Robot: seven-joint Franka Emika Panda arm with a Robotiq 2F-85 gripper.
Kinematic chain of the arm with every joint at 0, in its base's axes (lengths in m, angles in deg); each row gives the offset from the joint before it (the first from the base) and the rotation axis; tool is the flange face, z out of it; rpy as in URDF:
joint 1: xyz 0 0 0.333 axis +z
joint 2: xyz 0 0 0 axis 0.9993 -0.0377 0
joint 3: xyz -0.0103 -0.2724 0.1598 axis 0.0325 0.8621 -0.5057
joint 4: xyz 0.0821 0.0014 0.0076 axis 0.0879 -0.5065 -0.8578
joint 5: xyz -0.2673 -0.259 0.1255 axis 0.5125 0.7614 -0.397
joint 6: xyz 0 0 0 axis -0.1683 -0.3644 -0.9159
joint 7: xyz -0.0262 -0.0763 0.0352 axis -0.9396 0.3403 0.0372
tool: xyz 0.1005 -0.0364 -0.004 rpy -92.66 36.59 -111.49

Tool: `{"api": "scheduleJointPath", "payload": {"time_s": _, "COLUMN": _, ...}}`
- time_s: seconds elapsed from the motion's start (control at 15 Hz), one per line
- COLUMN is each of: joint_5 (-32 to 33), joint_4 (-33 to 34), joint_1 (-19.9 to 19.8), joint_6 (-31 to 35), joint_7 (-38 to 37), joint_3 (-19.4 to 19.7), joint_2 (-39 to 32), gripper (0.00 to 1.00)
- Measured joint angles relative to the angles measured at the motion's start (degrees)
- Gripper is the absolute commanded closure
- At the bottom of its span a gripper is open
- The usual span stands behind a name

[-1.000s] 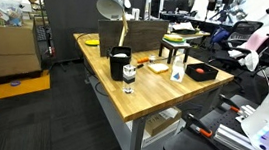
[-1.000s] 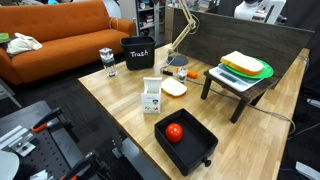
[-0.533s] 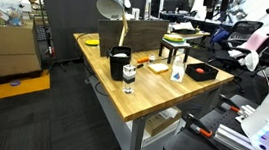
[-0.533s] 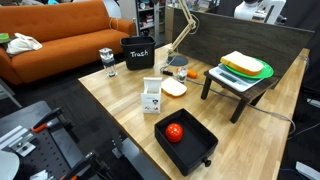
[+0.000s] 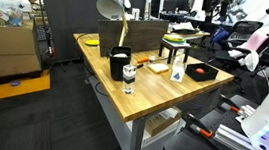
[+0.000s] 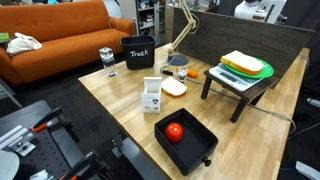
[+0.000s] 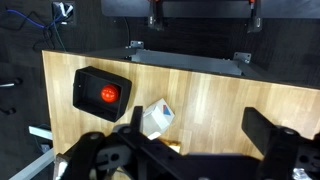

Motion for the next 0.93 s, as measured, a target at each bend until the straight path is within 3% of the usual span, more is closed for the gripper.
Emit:
{"api": "scheduleJointPath", "payload": {"time_s": 0.53, "joint_5": 1.2, "joint_4": 0.0, "joint_1": -0.3, "joint_6": 0.3, "joint_7": 0.0, "joint_3": 0.8, "joint_2": -0.2, "gripper": 0.00}}
{"api": "scheduleJointPath", "payload": {"time_s": 0.93, "joint_5": 4.3, "joint_4": 1.0, "joint_1": -4.1, "joint_6": 8.9, "joint_7": 2.5, "joint_3": 8.3, "joint_2": -6.3, "gripper": 0.00}}
